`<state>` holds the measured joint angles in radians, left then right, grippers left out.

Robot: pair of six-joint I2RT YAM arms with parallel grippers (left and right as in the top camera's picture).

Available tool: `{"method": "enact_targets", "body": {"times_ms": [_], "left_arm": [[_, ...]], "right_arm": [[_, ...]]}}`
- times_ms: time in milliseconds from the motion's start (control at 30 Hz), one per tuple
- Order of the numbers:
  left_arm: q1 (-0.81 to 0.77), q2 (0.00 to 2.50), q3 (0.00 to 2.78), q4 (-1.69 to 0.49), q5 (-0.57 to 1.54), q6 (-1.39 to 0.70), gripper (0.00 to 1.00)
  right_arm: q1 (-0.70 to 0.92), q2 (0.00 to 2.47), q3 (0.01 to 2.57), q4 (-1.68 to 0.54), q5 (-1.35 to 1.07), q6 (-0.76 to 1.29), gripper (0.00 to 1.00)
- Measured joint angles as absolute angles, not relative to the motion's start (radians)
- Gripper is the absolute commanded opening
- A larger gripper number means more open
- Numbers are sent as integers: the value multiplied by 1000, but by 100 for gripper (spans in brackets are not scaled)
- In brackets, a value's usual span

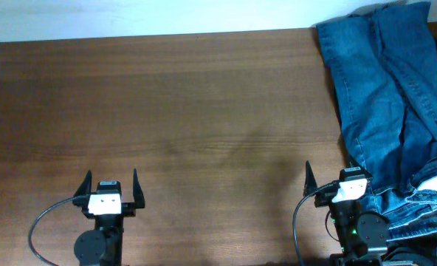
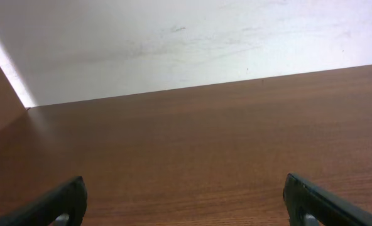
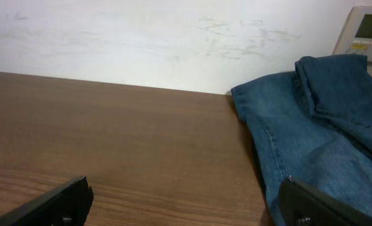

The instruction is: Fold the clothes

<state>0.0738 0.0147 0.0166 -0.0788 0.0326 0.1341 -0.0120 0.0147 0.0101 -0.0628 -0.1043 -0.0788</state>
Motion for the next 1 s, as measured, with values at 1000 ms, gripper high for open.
{"method": "enact_targets", "body": {"times_ms": [1000], "left_arm": [[86,22,17,-81,24,270,99]], "right_arm": [[-12,15,10,-66,-75,-79,99]]}}
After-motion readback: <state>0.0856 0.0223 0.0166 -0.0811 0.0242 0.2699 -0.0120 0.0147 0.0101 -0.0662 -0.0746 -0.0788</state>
